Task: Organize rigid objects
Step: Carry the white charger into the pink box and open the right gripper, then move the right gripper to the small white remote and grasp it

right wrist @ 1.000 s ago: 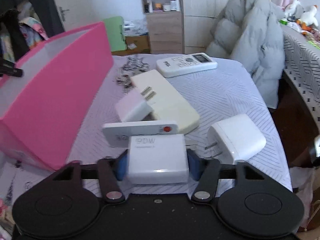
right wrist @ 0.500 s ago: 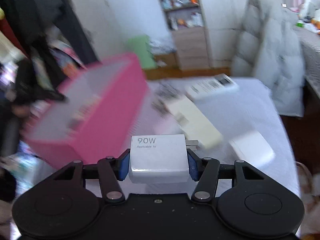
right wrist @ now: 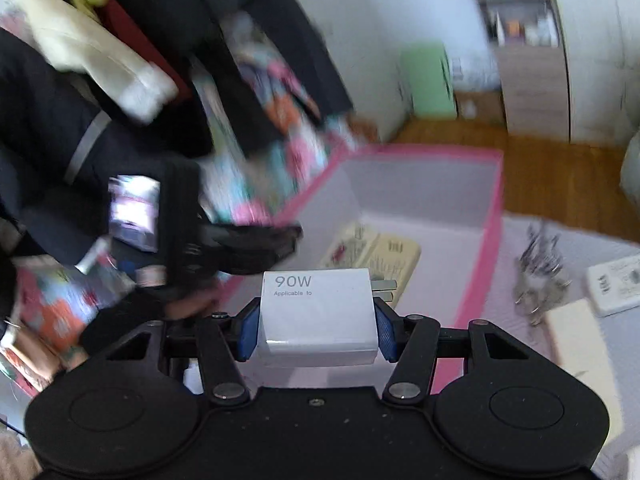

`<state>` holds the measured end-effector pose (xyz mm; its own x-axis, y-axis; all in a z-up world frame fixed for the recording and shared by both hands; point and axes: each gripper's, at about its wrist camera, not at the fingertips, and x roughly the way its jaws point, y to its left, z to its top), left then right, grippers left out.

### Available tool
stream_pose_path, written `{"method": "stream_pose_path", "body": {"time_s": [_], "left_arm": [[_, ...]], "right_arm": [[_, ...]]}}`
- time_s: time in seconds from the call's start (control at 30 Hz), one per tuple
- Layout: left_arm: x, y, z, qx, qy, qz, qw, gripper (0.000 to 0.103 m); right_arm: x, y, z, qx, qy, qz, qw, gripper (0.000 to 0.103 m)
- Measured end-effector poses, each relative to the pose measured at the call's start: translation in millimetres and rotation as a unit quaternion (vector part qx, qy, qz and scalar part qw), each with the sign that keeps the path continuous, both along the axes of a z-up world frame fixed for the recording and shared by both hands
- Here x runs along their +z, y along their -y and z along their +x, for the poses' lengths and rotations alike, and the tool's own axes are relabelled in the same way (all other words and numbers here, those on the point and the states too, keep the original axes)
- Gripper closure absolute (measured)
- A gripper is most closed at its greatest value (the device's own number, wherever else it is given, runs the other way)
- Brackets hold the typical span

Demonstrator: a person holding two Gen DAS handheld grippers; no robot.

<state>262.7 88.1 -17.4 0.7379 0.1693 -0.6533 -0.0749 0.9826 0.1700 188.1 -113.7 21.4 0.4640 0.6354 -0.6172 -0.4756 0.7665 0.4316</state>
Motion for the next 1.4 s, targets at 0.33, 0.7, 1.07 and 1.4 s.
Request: {"method": "stream_pose_path", "body": {"time_s": [0.33, 0.7, 1.07, 1.4], "left_arm": [[0, -8, 1, 0.004, -0.004, -0.020, 0.9998, 0.094], [-1, -6, 3, 0.005, -0.008, -0.016, 0.9998, 0.094], [-3, -15, 5, 0.010, -0.011, -0.021, 0.9997, 0.093], [-4, -15, 4, 0.010, -0.010, -0.019, 0.9997, 0.092]], "right_arm": [[-50, -52, 37, 0.001, -0.132, -0.012, 0.991, 0.042], [-82, -64, 56, -0.047, -0.263, 0.031, 0.963, 0.042], [-91, -65, 52, -0.086, -0.301, 0.036, 0.949, 0.034], [-30, -28, 22, -0.056, -0.163, 0.020, 0.985, 0.037]]}}
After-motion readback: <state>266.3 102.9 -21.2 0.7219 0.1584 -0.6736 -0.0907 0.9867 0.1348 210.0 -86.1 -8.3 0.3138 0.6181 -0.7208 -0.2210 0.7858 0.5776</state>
